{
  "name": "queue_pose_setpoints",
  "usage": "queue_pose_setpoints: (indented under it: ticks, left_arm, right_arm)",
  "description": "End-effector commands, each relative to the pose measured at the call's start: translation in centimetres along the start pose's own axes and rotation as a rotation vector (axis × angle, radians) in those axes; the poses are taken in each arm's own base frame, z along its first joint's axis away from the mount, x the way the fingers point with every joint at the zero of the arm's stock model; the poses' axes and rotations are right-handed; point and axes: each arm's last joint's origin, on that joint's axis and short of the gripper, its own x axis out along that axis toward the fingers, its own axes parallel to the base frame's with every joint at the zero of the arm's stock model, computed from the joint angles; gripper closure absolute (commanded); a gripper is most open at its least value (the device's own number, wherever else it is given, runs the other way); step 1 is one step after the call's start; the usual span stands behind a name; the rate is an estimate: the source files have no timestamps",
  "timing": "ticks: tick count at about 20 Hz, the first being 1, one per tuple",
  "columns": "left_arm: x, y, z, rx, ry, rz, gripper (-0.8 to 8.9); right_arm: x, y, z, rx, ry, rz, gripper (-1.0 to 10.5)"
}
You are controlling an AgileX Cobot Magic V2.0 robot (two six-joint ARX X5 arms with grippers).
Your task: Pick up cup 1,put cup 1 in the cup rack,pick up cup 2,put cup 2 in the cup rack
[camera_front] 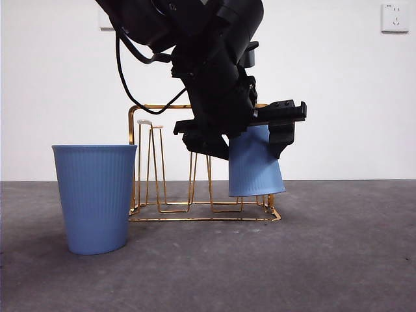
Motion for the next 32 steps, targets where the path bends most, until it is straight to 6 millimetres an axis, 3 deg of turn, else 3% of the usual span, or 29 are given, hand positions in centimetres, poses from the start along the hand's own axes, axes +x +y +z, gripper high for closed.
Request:
queue_pose_setpoints:
  ticks: [1,3,5,14,20,23,27,32]
  left_arm:
    - [0.8,0.3,-2.7,-0.012,0.142,-0.006,4.26]
    - [0.8,0.3,-2.8,-0.016,0.151,-0.013,4.19]
    - [0.8,0.3,-2.8,-0.017,0.151,-0.013,3.31]
    - [0.4,0.5,-3.8,-0.007,0.280,-0.032,3.33]
    - [-1.9,-0.9,-3.6,-0.008,0.388,-0.163,3.34]
    - [-4.4,-1.8,-2.0,-0.014,0.366,-0.262,3.42]
    - [-10.7,-2.9,2.1,-0.016,0.238,-0.427,3.42]
    - [-20.9,0.2,6.5,0.005,0.053,-0.475,3.42]
  right_arm:
    - [0.1,0.0,-0.1,-0.005,-0.002,-0.003,7.3]
    - [0.1,0.0,-0.1,-0.011,-0.002,-0.003,7.3]
    - [0.1,0.0,-0.1,-0.012,-0.002,-0.003,7.3]
    - [0.1,0.0,-0.1,-0.019,0.000,-0.003,7.3]
    - [0.1,0.0,-0.1,-0.019,0.003,-0.004,7.3]
    - [0.3,0.1,0.0,-0.015,0.008,-0.003,7.3]
    - [0.9,0.3,0.3,0.002,0.022,-0.001,7.3]
    - [3.3,1.3,1.7,0.030,0.029,0.121,7.3]
